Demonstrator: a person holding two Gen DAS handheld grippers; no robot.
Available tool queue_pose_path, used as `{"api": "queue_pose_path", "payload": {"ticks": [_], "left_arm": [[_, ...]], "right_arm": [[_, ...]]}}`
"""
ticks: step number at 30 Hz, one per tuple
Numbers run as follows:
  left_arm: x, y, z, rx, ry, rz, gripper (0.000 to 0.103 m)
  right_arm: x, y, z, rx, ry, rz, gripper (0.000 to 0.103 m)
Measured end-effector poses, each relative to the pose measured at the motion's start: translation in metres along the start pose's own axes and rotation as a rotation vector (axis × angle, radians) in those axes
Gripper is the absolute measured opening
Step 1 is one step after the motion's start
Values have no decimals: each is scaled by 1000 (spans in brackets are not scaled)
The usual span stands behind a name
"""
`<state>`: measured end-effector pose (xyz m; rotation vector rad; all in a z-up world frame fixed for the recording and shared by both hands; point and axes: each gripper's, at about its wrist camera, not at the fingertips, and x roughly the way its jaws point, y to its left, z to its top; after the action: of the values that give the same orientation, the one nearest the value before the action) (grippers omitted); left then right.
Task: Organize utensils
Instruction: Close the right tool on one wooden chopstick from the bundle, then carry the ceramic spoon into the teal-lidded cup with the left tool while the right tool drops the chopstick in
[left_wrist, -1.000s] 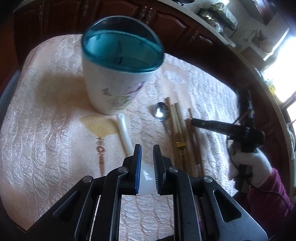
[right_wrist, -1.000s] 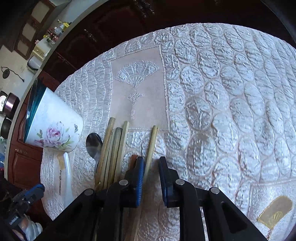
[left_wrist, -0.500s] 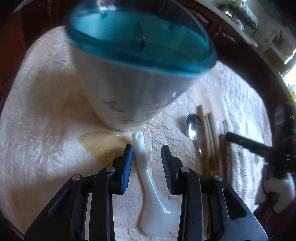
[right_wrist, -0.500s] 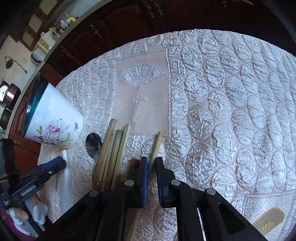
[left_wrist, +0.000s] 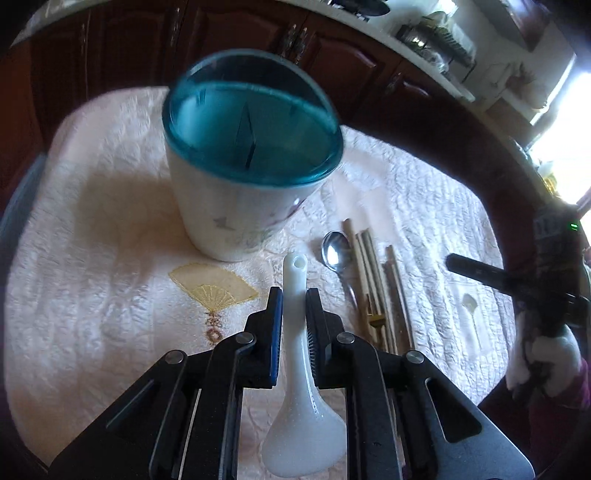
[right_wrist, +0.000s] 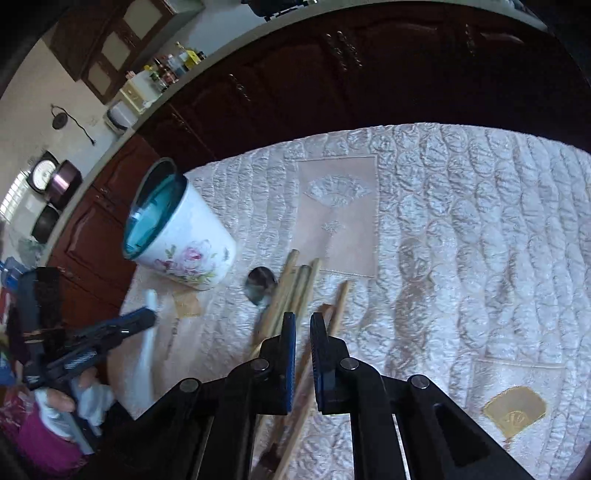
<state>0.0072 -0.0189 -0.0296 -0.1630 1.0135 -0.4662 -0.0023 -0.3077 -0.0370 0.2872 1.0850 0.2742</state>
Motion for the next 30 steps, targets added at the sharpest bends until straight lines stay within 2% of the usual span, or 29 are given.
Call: {"api": "queue_pose_path", "payload": {"ticks": [8, 20, 21, 23, 30], "left_arm": [[-22, 0, -5, -9, -30, -2, 11], [-18, 1, -4, -21, -18, 2, 11], [-18, 1, -4, -21, -17, 3, 11], [-18, 1, -3, -19, -16, 5, 11], [-27, -1, 0, -15, -41, -9, 11]], "right_arm": [[45, -16, -1, 54, 63, -70, 8], [90, -11, 18, 85, 100, -75, 13], [90, -10, 17, 83, 99, -71, 13], [86, -10, 18, 73, 102, -50, 6], [28, -8, 12, 32, 22, -5, 6]]}}
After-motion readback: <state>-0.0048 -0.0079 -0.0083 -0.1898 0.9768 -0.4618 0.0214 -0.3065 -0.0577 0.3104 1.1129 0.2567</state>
